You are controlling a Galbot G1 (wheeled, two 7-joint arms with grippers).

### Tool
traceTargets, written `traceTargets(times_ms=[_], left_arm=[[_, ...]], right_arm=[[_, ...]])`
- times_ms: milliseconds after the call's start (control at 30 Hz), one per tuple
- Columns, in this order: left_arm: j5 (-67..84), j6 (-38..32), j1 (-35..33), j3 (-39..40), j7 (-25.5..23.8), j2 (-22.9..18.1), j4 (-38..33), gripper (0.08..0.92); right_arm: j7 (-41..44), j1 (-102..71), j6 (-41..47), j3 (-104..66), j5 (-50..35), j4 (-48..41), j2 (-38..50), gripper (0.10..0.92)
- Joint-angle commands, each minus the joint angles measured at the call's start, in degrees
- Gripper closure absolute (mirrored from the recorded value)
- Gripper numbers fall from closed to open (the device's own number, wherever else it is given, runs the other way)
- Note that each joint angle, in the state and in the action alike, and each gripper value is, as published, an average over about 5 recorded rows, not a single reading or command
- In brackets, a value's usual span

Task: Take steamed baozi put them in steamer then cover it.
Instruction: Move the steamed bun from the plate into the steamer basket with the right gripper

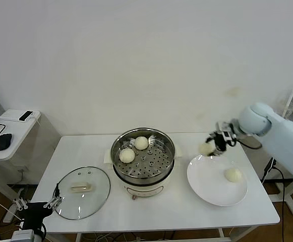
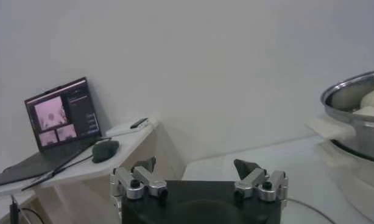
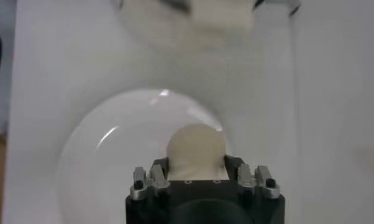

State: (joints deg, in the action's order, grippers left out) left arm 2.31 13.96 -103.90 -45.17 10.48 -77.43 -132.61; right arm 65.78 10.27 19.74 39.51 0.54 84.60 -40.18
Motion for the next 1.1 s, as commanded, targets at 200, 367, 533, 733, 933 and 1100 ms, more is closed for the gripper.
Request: traceTargets(times_ms=[200,367,533,733,933,1100], left_arm=[[0.04,0.03,-0.28,-1.07,-0.04,-0.32,-0.18,0.177],[0.17,0.02,-0.77,-2.04,-0.10,-0.48,-0.36,0.177],[0.50,0.03,-1.24,-2.72,-0.20,-0.50,-0.78,0.177],[0.73,0.04,-1.24,-2.97,-0.31,-1.17,-1.29,0.177],[0.82,0.07,-1.11,-2.98,-0.27,-1.41,-1.41,0.177],[0.94,0.11,-0.84,-3.07,-0.24,-1.42,-1.53,0.177]], right_arm=[[-3.42,14.88,0.73,11.97,-7.49,0.36,-13.98,0.440],[-5.07,14.50,-0.92,14.41,-9.64,-0.82,-18.91,0.440],[-6.72,13.78,-3.60,20.71,-11.20,-1.05,-22.51,0.440],[-7.29,12.34,-9.47,26.12,-6.52,-1.65,-24.87,0.440],[-7.05,11.62,-14.69,28.69,-0.06,-1.68,-25.42,0.440],[-7.08,11.92,-18.29,29.33,2.75,-2.00,-25.86,0.440]])
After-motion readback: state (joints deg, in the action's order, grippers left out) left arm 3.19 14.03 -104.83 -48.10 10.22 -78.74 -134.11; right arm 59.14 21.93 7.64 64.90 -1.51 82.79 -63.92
